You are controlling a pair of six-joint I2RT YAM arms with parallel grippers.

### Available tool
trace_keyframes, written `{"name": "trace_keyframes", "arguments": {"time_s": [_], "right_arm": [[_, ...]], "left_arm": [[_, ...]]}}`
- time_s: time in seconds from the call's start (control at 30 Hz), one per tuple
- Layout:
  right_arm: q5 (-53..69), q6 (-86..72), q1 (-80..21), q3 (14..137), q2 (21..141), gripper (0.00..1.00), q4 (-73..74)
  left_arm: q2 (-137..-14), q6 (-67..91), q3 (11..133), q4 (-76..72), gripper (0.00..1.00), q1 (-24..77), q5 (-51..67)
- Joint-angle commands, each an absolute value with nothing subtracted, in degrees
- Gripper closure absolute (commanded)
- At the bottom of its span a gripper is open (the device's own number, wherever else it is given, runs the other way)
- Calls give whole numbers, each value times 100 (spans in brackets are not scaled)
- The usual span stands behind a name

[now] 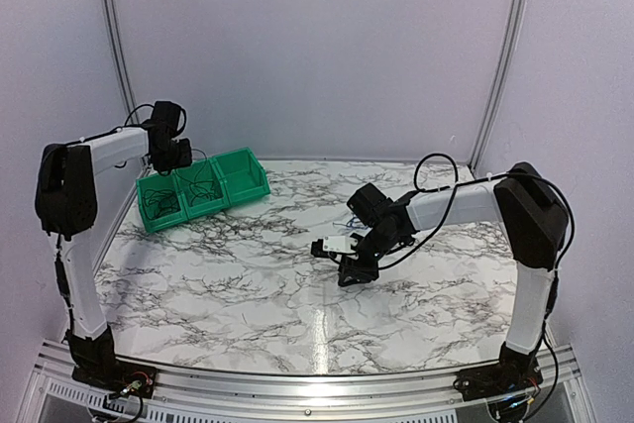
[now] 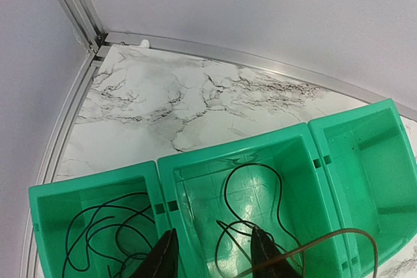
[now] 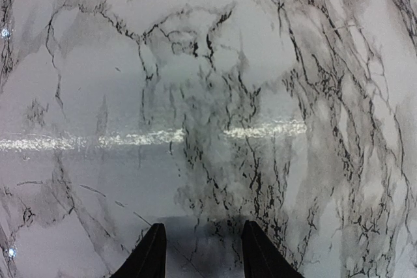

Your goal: Untangle the cables

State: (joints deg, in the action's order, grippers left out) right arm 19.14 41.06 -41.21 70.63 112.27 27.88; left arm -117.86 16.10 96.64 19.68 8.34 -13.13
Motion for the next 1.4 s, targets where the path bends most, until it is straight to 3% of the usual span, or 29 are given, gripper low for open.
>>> {"name": "trace_keyframes", "arguments": {"time_s": [0.0,0.1,0.2,0.27,0.5,0.97,1.37], "right_arm": [[1430,4206,-4100,6863,11812,60,3251],[1433,4201,-4100,6879,11822,60,3256],[1433,4193,-4099,6885,11821,59,3268],[1425,4197,-4101,6891,11821,60,3270],[1424,4192,-4100,6932,11900,60,3299],[1415,4211,-4102,6926,11961,60,3316],[1382,4201,-4100,6928,11962,60,3327]], "left_arm": [[-11588,1431,9741,2427,59,622,-1032],[-11663,1419,9826,2476,64,506,-581],[-11853,1358,10054,2487,92,396,-116],[-11992,1321,10254,2479,100,378,172],[-12735,1414,11135,2470,100,444,592],[-12894,953,10963,2926,100,632,-1912],[-13593,596,11402,2952,100,929,-857]]}}
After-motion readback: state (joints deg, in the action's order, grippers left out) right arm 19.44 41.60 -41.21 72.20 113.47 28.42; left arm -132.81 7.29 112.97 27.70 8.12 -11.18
